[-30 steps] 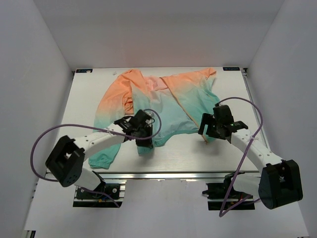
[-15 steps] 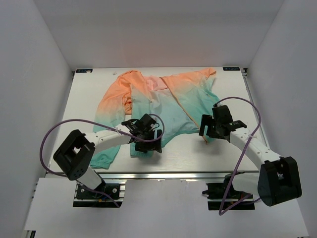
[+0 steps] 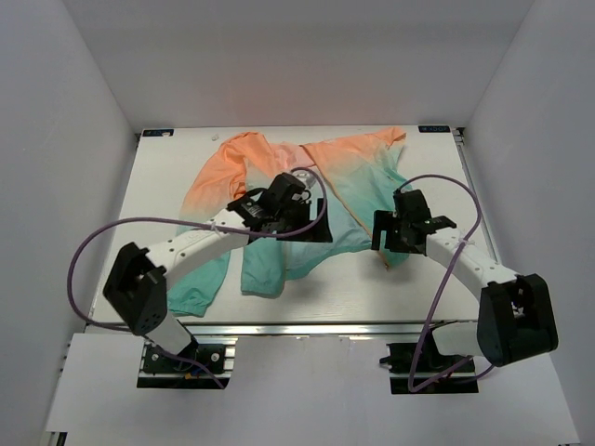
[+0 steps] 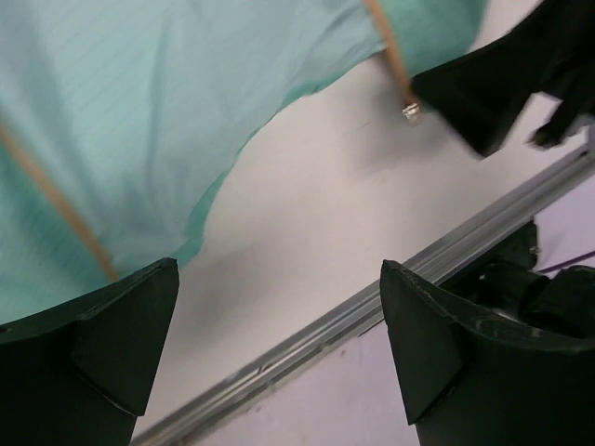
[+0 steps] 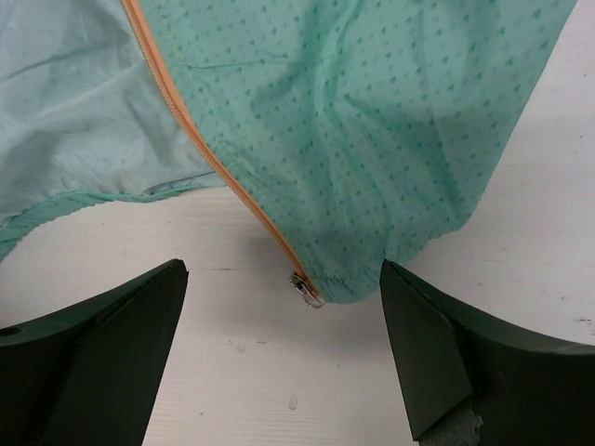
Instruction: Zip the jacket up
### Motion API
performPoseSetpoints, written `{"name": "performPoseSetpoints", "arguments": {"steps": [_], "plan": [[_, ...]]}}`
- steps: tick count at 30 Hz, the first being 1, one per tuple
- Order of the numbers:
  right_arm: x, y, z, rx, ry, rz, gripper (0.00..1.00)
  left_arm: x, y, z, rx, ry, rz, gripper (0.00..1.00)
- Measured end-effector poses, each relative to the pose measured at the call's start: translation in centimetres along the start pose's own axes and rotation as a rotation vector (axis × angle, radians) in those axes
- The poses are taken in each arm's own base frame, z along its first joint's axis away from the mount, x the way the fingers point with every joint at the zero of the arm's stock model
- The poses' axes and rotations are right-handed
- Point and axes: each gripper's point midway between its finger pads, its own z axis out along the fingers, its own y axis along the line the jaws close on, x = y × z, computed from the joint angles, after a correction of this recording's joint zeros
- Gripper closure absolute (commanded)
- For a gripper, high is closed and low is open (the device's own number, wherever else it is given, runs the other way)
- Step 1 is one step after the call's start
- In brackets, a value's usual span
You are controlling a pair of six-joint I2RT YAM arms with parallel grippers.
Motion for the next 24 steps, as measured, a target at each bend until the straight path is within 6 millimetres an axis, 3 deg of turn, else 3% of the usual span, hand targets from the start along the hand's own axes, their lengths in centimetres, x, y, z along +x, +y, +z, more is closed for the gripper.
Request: {"name": "performPoseSetpoints", "arguments": {"steps": [4, 8, 11, 14, 17, 22, 24], "plan": [[0.7, -0.2, 0.8, 0.009, 0.037, -0.011, 0.11, -0.4, -1.8, 3.8, 0.081, 0.045, 0.021, 0.02], [1.2, -0.1, 1.3, 0.006, 0.063, -0.012, 0.11, 3.3, -0.6, 8.6, 0.084, 0.196, 0.021, 0.02], [1.4, 0.1, 1.5, -0.004, 0.075, -0.012, 0.11, 5.8, 1.1, 11.1, 0.044, 0.283, 0.014, 0.02], [1.6, 0.7, 1.6, -0.036, 0.084, -0.009, 0.11, 3.9, 0.9, 11.7, 0.038, 0.244, 0.023, 0.02], [2.1, 1.5, 1.8, -0.089, 0.094, -0.006, 0.11, 3.2, 2.1, 12.4, 0.028, 0.237, -0.008, 0.02], [4.3, 2.5, 2.6, -0.154, 0.161, -0.009, 0.11, 0.2, 6.0, 11.9, 0.035, 0.178, -0.116, 0.02], [4.2, 3.3, 2.8, -0.178, 0.156, -0.022, 0.11, -0.9, 7.6, 11.5, 0.017, 0.153, -0.144, 0.02]]}}
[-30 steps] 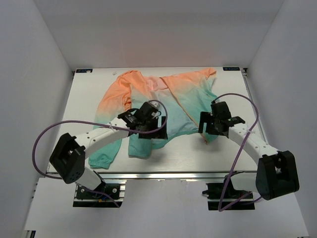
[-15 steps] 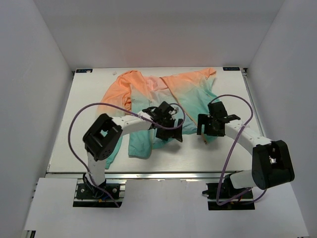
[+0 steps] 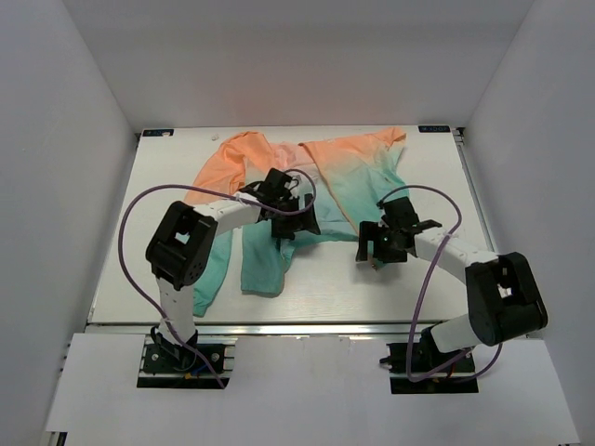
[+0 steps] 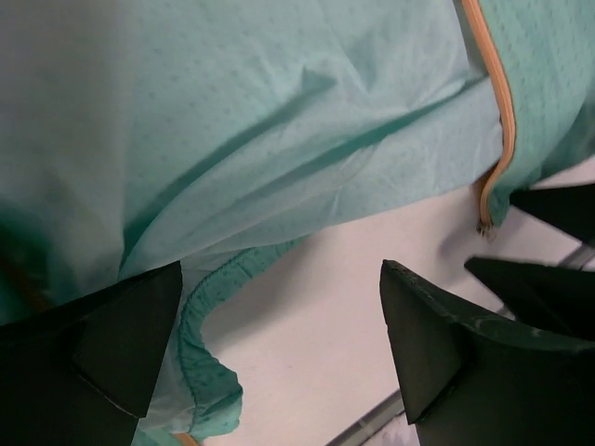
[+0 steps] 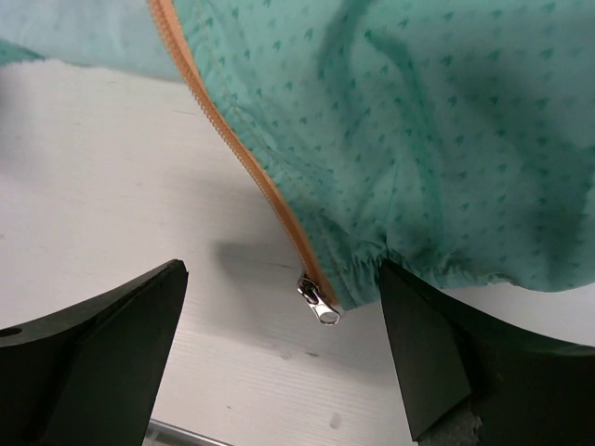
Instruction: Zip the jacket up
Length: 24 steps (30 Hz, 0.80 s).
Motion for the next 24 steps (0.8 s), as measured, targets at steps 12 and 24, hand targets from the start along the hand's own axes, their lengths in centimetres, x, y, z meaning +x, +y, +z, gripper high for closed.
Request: {"name": "performPoseSetpoints", "arguments": {"steps": [12, 24], "plan": [[2.9, 10.3, 1.1, -0.201, 0.032, -0.155, 0.12, -2.3, 3.3, -1.1, -0.101, -0.053, 0.013, 0.02], [0.7, 10.5, -2.4, -0.045, -0.087, -0.140, 0.21, -0.4, 4.6, -4.5, -0.158, -0.063, 0.021, 0.02]]}}
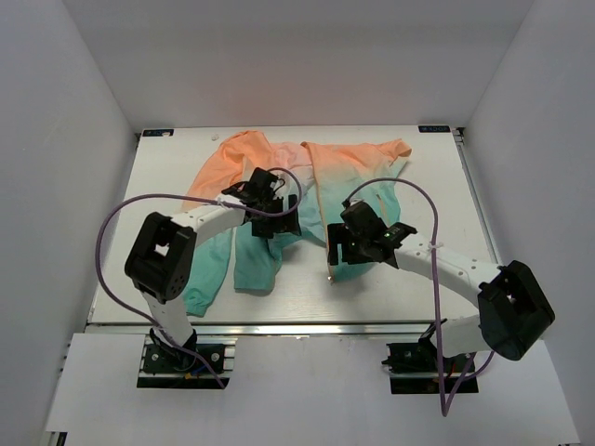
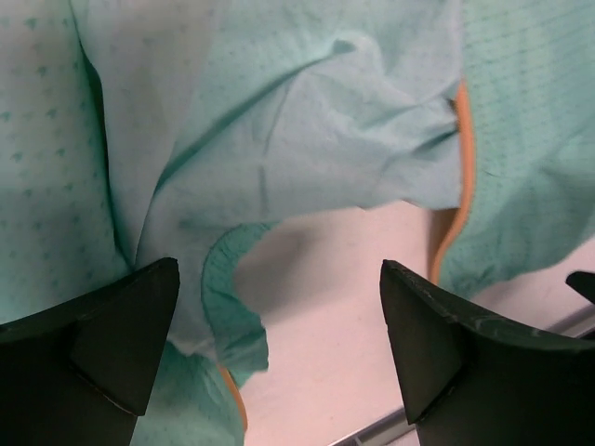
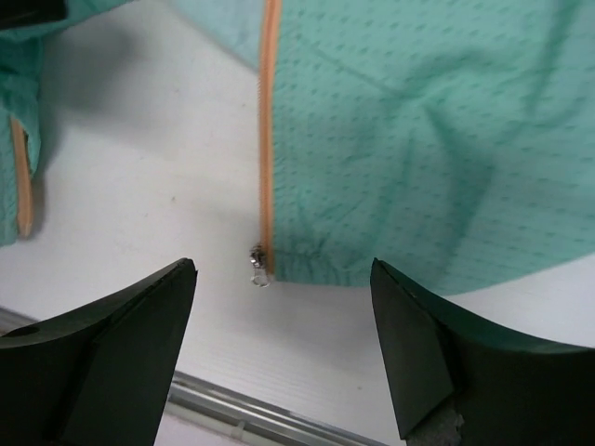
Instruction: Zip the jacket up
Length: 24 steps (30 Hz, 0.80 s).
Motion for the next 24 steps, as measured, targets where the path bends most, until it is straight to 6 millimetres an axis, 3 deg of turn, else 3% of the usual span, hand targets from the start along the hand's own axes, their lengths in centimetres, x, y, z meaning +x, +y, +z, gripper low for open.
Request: {"name": "performPoseSetpoints", "arguments": {"steps": [6, 12, 17, 24], "plan": [[0.3, -1.7, -0.4, 0.086, 0.005, -0.010, 0.26, -1.2, -1.3, -3.0, 0.038, -0.071, 0.018, 0.02], [0.8, -1.1, -0.4, 0.071, 0.016, -0.056, 0.32, -1.1, -1.8, -5.5, 0.059, -0.113, 0.029, 0.02], [1.6, -0.6, 0.3, 0.070, 0.041, -0.084, 0.32, -0.2, -1.2, -7.1, 0.038, -0.130, 0.021, 0.02], [3.1, -1.4, 2.2, 0.107, 0.095, -0.093, 0.32, 0.9, -0.2, -8.9, 0.002, -0.155, -0.006, 0.02]]}}
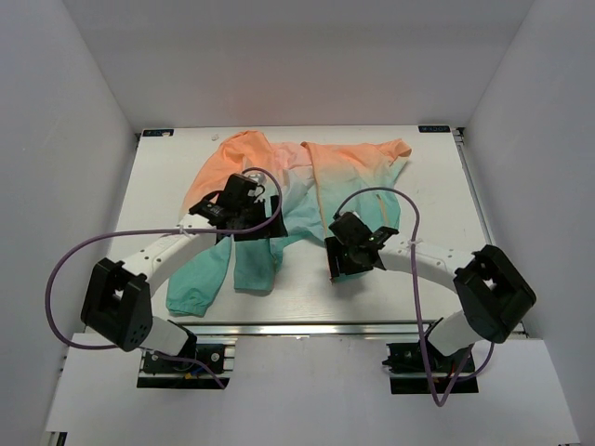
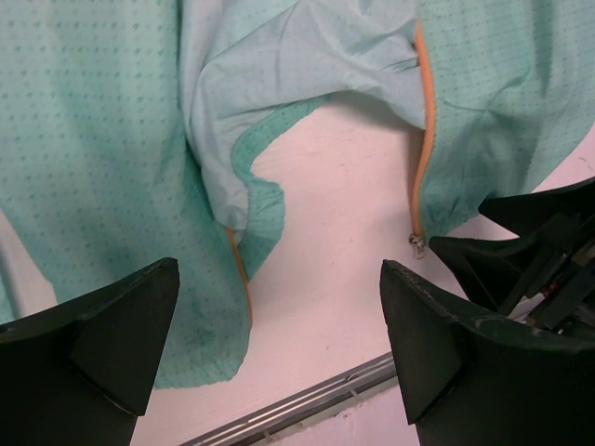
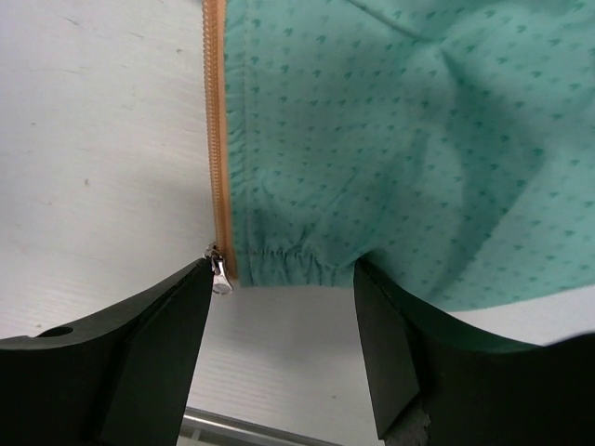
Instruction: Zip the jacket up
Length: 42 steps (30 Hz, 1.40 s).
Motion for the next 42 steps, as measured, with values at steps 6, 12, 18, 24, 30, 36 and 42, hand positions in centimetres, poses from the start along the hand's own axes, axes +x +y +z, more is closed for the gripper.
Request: {"name": "performPoseSetpoints", "arguments": {"steps": [6, 12, 18, 24, 30, 36, 42], "plan": [[0.7, 0.0, 1.3, 0.020, 0.023, -0.012, 0.33, 1.3, 1.4, -0.4, -0.055, 0.017, -0.024, 0.02], [0.7, 0.0, 1.8, 0.048, 0.012, -0.030, 0.35, 1.3, 1.9, -0.5, -0.086, 0.010, -0.030, 0.02], [0.7, 0.2, 2.0, 0.083, -0.008, -0.064, 0.30, 1.2, 2.2, -0.7, -0.103, 0.004, -0.033, 0.02], [0.7, 0.8, 1.4, 0.048, -0.003, -0.073, 0.28, 1.3, 2.3, -0.7, -0.107, 0.006, -0.033, 0.02], [-0.9, 1.6, -1.1, -0.010, -0.075, -0.070, 0.29, 1.2, 2.2, -0.9, -0.104, 0.001, -0.033, 0.02], [-0.3, 0.7, -0.7, 0.043, -0.049, -0.079, 0.33, 1.1, 2.2, -0.9, -0.103, -0.001, -0.033, 0.02], [0.5, 0.3, 0.4, 0.071, -0.012, -0.083, 0.38, 1.1, 2.2, -1.0, -0.105, -0.005, -0.032, 0.02]]}}
